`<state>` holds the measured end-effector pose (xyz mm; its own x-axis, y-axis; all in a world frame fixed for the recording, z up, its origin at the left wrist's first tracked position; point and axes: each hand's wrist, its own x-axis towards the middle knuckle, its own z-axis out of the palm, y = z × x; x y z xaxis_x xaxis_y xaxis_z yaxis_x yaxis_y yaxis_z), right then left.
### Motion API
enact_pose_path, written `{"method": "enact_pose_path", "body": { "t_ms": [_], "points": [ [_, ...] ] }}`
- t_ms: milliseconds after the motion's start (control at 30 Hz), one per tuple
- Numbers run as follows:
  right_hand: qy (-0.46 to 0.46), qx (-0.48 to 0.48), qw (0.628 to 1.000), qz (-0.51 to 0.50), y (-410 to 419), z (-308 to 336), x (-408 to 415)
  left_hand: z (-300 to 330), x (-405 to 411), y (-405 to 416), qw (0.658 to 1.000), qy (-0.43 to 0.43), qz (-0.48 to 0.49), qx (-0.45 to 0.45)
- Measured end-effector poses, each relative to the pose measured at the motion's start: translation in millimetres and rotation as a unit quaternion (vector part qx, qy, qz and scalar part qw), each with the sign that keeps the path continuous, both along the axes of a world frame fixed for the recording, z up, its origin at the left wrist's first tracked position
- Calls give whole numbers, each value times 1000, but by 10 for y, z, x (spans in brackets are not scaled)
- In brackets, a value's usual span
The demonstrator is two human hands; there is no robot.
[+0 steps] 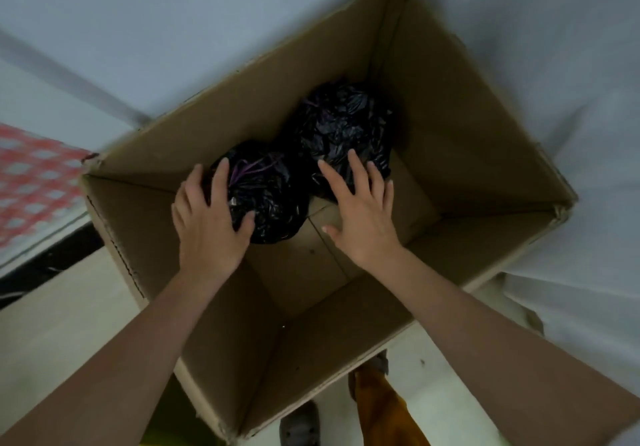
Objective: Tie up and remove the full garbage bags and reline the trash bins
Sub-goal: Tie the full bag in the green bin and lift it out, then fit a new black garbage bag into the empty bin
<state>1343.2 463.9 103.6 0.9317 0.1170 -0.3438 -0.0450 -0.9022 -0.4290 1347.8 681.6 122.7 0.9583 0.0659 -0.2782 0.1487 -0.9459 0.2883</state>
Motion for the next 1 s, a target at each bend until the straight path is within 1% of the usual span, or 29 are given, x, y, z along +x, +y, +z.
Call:
{"method": "enact_pose_path", "body": {
  "t_ms": [100, 233, 400, 533, 633, 700, 833, 1000],
  "points": [
    [-11, -42, 999, -15, -156, 145, -279, 152, -83, -260, 995, 12, -84, 45],
    [-16, -73, 995, -62, -326, 344, -687, 356, -276, -604, 984, 4, -164, 63],
    [-43, -74, 980, -182, -472, 612, -1416, 611, -765, -1069, 971, -20, -237, 37],
    [-29, -65, 954, -290, -582, 775, -2195, 778, -1394, -1442, 948, -18, -319, 15],
    [-19, -53, 918, -392, -660, 876, -2923, 862, -1935, -1650, 920, -9, -391, 11],
    [-2, -44, 888, -458, -686, 931, -3446, 878, -2316, -1766, 900, 9, -436, 26],
    [53, -56, 831, -550, -733, 1022, -4487, 873, -3047, -2058, 860, 56, -507, 20],
    [75, -67, 744, -660, -908, 1022, -5616, 865, -3883, -2542, 795, 39, -605, 30]
  ]
}}
